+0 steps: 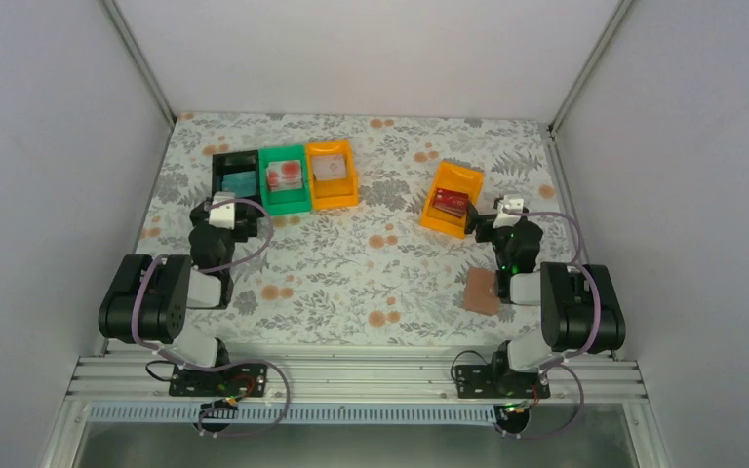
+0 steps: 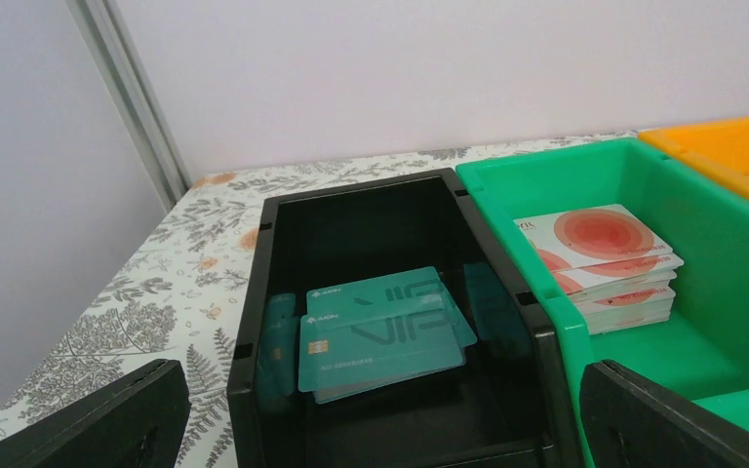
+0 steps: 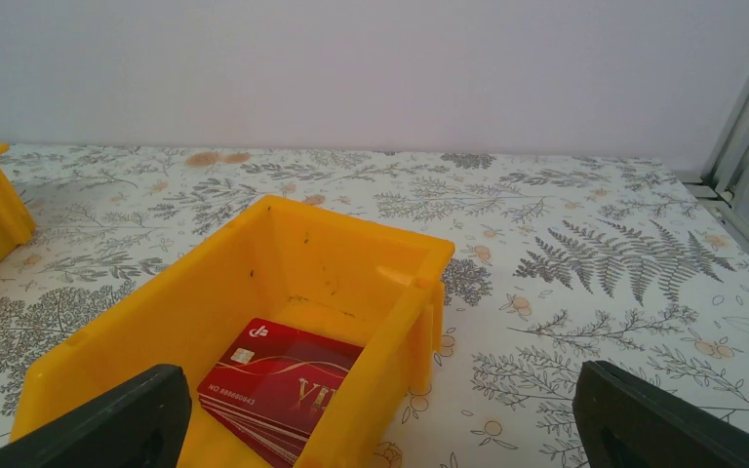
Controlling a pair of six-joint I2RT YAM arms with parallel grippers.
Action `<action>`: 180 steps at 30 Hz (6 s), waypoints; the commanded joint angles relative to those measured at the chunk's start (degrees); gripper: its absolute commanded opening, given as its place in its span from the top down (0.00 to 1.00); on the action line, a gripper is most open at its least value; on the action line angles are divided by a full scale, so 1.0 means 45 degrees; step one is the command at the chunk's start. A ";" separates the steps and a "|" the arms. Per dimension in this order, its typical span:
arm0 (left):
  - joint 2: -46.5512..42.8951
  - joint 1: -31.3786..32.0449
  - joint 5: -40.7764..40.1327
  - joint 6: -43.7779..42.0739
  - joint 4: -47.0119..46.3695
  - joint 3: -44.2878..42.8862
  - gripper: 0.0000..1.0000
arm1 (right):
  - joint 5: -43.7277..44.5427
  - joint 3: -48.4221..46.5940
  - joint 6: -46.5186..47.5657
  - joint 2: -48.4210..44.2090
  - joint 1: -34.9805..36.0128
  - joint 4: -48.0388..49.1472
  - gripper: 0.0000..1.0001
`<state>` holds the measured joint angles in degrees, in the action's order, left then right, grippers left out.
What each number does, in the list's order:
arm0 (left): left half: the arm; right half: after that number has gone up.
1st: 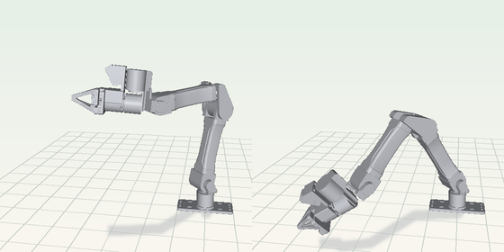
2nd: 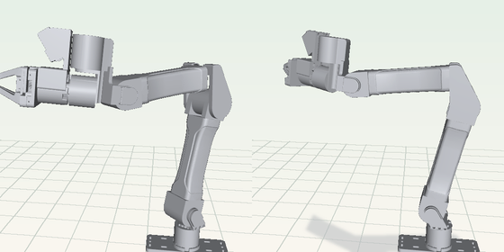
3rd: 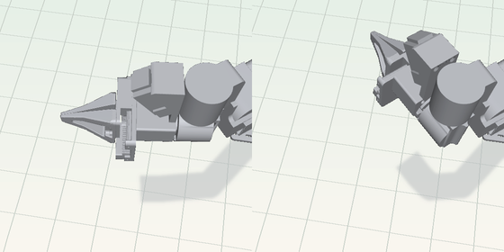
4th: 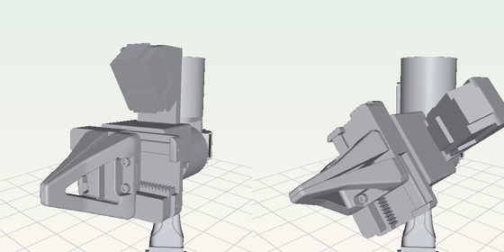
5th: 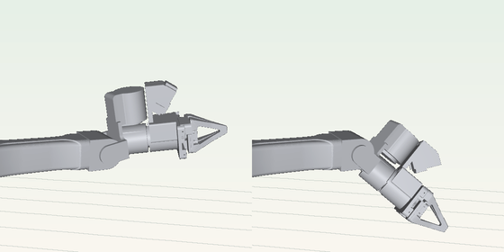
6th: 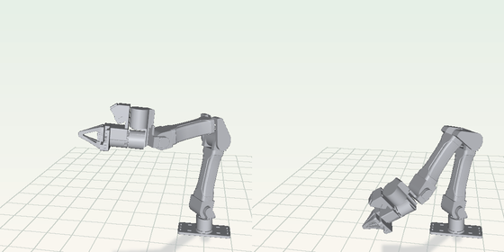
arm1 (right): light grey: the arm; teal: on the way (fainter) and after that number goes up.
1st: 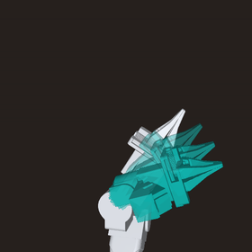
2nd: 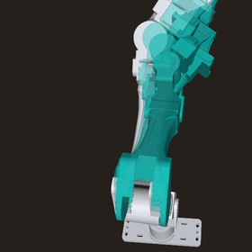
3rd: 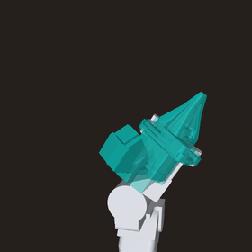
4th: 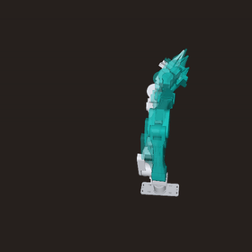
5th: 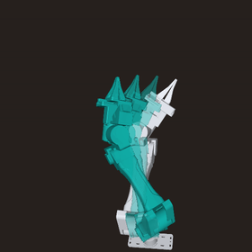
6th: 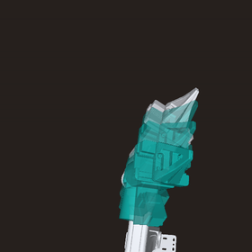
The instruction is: Take the credit cards out of the card holder
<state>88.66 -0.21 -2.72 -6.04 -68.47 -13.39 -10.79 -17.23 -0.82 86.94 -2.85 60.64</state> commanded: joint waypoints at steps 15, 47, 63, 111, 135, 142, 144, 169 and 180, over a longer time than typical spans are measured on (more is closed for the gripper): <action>-0.1505 -0.0027 0.1440 -0.0442 0.7135 -0.3962 0.00 | 0.1080 -0.5889 -0.2054 -0.6429 -0.1479 -1.1529 0.01; -0.6528 0.1433 0.5727 0.4395 1.7097 -0.9839 0.00 | 0.1351 -0.4920 -0.7938 -0.2069 0.1028 -2.2373 0.01; -0.7004 0.1475 0.6153 0.4764 1.6331 -0.9290 0.00 | 0.4403 -0.5295 -0.9799 -0.0878 0.3924 -2.3823 0.01; -0.5130 0.5671 1.0117 0.2451 1.6904 -0.9670 0.00 | 0.3187 -1.5381 -1.0879 -0.1860 0.8949 -2.2203 0.47; -0.4761 0.5203 0.9889 0.5654 1.5273 -1.0388 0.67 | 0.3929 -1.9847 -0.7417 0.1163 1.1759 -2.1957 0.46; -0.5283 0.5156 1.0136 0.5083 1.5599 -1.0053 0.98 | 0.2227 -1.9209 -0.5251 0.0244 1.1699 -2.1336 0.03; -0.5476 0.5108 1.0285 0.4923 1.5535 -0.9957 0.98 | 0.1426 -1.9016 -0.4334 -0.0294 1.1469 -2.1264 0.01; -0.7332 0.5954 1.4237 0.1773 1.3006 -1.0088 0.98 | -0.8433 -1.6866 -0.1727 -0.2894 0.9543 -1.7971 0.07; -0.7063 0.6194 1.4004 0.1968 1.3358 -1.0150 0.97 | -1.0313 -1.6793 -0.1051 -0.2638 0.9541 -1.8965 0.96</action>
<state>56.86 27.18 60.69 4.12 -7.55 -57.54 -53.49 -93.60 -6.11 75.92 39.83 -23.62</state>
